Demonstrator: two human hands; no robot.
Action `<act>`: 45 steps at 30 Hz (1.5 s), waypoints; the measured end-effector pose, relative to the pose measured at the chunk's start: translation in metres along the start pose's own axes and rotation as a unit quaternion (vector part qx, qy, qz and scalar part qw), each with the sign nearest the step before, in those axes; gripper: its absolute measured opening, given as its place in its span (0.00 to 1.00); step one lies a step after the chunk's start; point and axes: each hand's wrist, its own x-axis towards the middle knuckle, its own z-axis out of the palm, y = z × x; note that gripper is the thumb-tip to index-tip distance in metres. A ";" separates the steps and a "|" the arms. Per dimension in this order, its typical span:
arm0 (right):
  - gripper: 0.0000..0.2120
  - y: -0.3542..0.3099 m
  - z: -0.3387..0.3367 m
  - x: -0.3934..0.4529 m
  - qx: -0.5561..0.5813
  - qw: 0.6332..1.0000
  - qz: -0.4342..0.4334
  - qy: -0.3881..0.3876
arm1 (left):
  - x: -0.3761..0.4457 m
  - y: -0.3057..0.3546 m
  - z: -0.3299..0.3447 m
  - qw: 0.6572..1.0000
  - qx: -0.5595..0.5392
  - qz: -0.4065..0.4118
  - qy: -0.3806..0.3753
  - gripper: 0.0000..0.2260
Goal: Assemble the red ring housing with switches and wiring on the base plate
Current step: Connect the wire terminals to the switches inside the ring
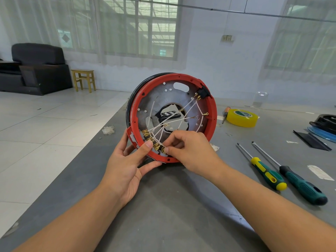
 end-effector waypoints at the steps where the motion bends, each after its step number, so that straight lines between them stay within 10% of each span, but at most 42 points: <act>1: 0.04 -0.001 0.000 0.000 0.000 1.000 -0.003 0.000 | 0.000 0.000 0.000 1.000 0.001 0.000 -0.001 0.24; 45: 0.05 -0.006 -0.002 0.006 -0.035 0.999 -0.022 -0.024 | 0.007 0.002 -0.005 0.999 0.037 -0.004 -0.028 0.35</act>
